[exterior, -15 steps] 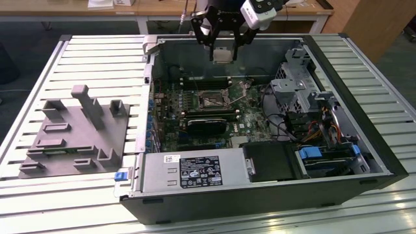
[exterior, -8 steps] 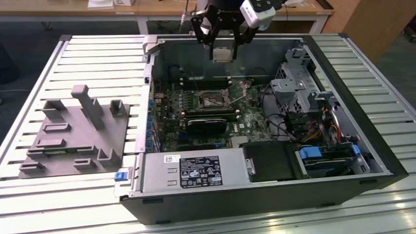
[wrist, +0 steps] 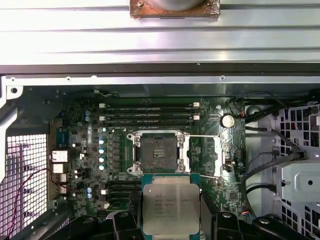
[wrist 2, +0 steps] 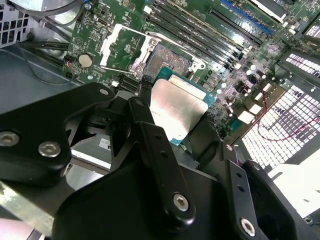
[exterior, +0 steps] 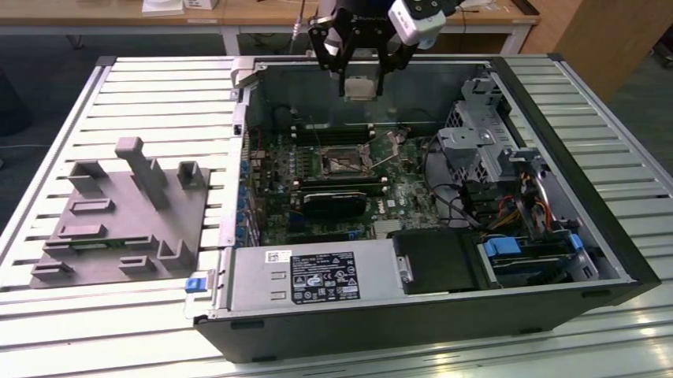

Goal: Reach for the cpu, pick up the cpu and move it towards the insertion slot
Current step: 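Pick up the cpu and move it towards the insertion slot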

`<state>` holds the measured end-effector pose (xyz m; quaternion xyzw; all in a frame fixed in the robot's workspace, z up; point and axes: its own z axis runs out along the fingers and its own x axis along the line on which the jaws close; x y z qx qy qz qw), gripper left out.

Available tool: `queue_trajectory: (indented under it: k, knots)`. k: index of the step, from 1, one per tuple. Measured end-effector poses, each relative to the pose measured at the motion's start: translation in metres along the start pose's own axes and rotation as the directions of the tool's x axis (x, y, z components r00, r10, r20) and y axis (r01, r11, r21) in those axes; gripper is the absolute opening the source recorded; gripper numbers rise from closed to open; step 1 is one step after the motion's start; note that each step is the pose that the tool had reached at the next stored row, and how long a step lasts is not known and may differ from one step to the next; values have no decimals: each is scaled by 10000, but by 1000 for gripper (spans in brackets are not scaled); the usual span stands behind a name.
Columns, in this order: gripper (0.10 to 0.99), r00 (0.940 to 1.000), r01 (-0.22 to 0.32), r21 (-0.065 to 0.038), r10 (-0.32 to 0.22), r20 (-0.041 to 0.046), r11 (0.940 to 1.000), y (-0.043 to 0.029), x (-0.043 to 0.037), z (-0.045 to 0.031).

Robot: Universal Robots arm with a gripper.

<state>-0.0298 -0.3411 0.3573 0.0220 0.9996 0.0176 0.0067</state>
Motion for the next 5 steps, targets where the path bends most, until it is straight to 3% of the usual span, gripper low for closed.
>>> queue_trajectory:
  k: [5]
  knots:
    - [541, 10000, 0, 0, 0, 0, 10000, 3, 0, 0]
